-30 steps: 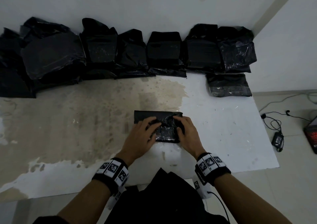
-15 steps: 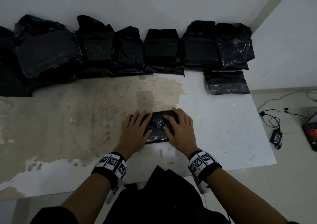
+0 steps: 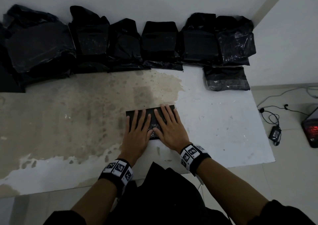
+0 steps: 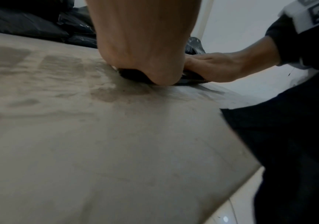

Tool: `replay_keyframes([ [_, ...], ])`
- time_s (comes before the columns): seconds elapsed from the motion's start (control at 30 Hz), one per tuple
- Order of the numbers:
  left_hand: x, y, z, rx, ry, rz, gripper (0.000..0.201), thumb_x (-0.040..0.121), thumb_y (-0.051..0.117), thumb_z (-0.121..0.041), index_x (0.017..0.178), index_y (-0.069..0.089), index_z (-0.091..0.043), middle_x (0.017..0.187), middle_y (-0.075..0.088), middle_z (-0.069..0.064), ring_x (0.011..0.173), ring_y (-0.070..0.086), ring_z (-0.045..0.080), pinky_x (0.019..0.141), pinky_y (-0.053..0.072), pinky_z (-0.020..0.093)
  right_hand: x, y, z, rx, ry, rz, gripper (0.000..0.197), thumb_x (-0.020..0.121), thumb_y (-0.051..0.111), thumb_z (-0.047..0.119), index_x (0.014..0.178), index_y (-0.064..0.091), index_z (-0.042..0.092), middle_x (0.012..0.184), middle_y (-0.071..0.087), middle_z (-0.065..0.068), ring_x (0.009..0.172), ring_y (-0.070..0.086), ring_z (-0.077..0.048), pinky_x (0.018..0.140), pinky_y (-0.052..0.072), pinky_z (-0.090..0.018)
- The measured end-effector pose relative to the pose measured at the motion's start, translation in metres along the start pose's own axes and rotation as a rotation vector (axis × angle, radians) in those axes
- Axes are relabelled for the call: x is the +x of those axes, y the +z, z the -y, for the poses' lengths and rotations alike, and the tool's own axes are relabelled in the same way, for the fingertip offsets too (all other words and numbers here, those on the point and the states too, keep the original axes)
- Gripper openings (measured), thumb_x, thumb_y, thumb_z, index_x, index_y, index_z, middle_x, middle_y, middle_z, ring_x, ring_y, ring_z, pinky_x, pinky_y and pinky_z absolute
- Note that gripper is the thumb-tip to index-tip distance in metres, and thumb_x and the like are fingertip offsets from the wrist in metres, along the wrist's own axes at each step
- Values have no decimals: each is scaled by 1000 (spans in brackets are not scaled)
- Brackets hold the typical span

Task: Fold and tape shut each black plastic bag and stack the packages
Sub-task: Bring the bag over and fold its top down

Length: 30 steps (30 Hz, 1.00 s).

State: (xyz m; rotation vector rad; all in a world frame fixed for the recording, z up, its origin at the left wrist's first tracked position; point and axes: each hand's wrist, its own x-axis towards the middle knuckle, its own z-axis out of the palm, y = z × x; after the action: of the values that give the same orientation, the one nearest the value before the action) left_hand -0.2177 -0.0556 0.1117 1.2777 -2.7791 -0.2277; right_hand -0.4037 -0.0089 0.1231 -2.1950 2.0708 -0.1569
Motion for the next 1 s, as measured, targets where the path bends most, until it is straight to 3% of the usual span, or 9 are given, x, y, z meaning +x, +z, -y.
replay_keyframes([
  [0.1, -3, 2, -1, -64, -59, 7, 61, 107, 18, -46, 159, 24, -15, 167, 18, 11, 154, 12, 34, 121, 14, 59, 1, 1, -3, -10, -20, 4, 69, 107, 14, 55, 161, 23, 12, 167, 15, -18, 156, 10, -32, 125, 15, -54],
  [0.27, 10, -3, 16, -147, -15, 59, 63, 107, 6, -47, 159, 26, -16, 167, 16, 5, 155, 7, 31, 121, 16, 60, 10, 2, -4, -1, 0, 0, 65, 108, 22, 49, 160, 27, 11, 166, 21, -19, 155, 17, -35, 123, 18, -55],
  [0.47, 13, 0, 20, -140, 1, 41, 61, 107, 15, -45, 159, 25, -16, 168, 15, 4, 155, 6, 30, 121, 14, 59, 10, 1, -1, -30, -7, -11, 64, 108, 24, 47, 159, 27, 8, 165, 21, -20, 155, 16, -35, 123, 16, -56],
  [0.6, 11, 1, 14, -104, -16, 15, 59, 108, 19, -42, 159, 25, -12, 168, 16, 8, 155, 6, 33, 119, 20, 63, -1, 6, 13, -52, -78, -17, 62, 109, 23, 42, 158, 27, 4, 167, 20, -16, 156, 12, -29, 124, 19, -53],
  [0.73, -5, 3, -1, -106, -32, -24, 61, 108, 22, -39, 157, 23, -3, 166, 17, 15, 155, 10, 34, 121, 19, 60, -6, 11, 17, -26, -40, -10, 62, 109, 20, 42, 159, 23, 5, 168, 17, -14, 157, 10, -26, 125, 19, -49],
  [0.83, -27, 9, -6, -47, 66, 15, 62, 109, 16, -41, 156, 27, -2, 166, 16, 16, 154, 15, 32, 123, 15, 55, -3, 11, 13, -22, -60, 5, 62, 109, 19, 41, 160, 20, 7, 168, 14, -13, 157, 8, -26, 125, 17, -49],
  [1.0, -32, 6, 8, -50, -6, 63, 66, 107, 23, -45, 159, 17, -4, 167, 8, 16, 155, 7, 30, 124, 16, 51, -6, 8, -1, -44, -85, 38, 66, 109, 21, 47, 162, 13, 7, 169, 7, -13, 157, 3, -26, 126, 14, -47],
])
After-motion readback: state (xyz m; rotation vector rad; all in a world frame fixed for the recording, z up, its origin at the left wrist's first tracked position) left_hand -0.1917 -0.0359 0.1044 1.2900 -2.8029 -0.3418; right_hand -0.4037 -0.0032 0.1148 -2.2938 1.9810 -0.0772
